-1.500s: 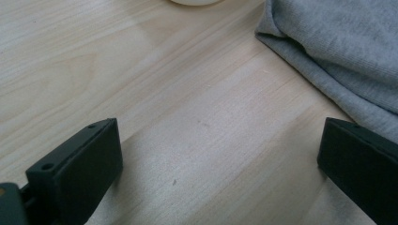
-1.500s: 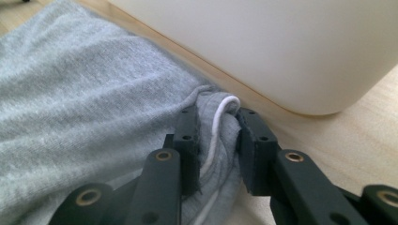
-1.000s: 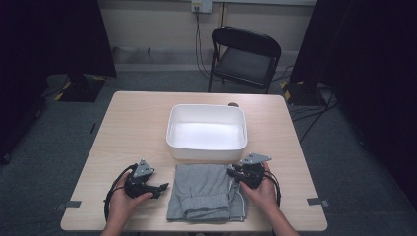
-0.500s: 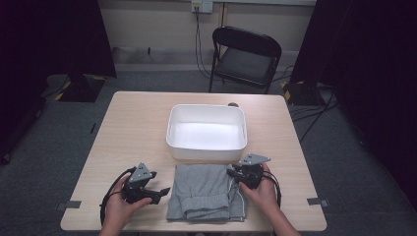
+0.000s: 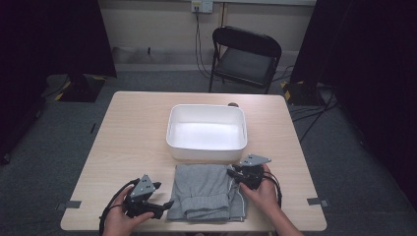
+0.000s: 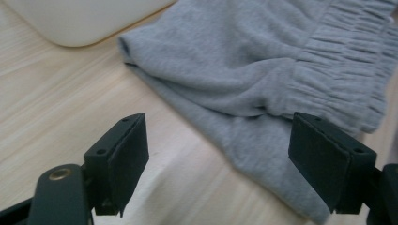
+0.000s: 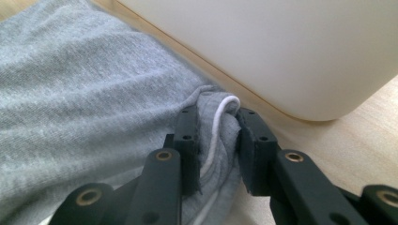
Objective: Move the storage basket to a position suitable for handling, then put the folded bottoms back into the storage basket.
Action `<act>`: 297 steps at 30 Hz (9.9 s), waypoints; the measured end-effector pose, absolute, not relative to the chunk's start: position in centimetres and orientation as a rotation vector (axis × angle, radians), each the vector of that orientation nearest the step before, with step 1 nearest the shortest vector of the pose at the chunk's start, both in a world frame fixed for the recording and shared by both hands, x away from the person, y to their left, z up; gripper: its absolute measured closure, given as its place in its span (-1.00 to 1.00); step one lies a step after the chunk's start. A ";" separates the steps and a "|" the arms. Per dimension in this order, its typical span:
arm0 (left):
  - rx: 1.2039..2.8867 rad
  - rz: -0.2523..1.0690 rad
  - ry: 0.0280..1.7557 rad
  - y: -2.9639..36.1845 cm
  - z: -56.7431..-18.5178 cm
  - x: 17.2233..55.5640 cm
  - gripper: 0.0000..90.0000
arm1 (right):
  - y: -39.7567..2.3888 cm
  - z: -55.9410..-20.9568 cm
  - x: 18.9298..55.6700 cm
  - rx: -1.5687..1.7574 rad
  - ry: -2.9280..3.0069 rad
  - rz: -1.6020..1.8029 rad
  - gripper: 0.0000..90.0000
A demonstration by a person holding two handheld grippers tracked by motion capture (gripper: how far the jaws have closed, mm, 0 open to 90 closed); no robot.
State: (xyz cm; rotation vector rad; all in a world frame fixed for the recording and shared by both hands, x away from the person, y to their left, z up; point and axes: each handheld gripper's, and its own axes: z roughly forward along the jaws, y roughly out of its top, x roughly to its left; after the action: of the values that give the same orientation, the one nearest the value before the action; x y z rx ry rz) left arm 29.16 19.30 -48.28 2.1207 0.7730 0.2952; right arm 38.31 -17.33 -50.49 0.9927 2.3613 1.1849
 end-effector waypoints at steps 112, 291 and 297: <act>2.181 0.083 0.800 14.4 -46.1 27.3 0.67 | -18.0 -47.1 37.7 1.075 2.277 1.305 0.66; 2.049 0.195 0.901 15.9 -30.6 42.2 0.70 | -17.7 -29.3 50.5 1.167 2.089 1.344 0.67; 2.048 0.200 0.907 15.8 -31.2 42.7 0.70 | -17.5 -29.8 51.2 1.174 2.088 1.335 0.67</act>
State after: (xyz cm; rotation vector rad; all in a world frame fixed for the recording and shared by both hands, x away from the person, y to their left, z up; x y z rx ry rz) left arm 42.72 15.77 -31.17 2.0485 0.9070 0.1995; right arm 51.20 -17.50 -29.76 1.1742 2.0885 1.3349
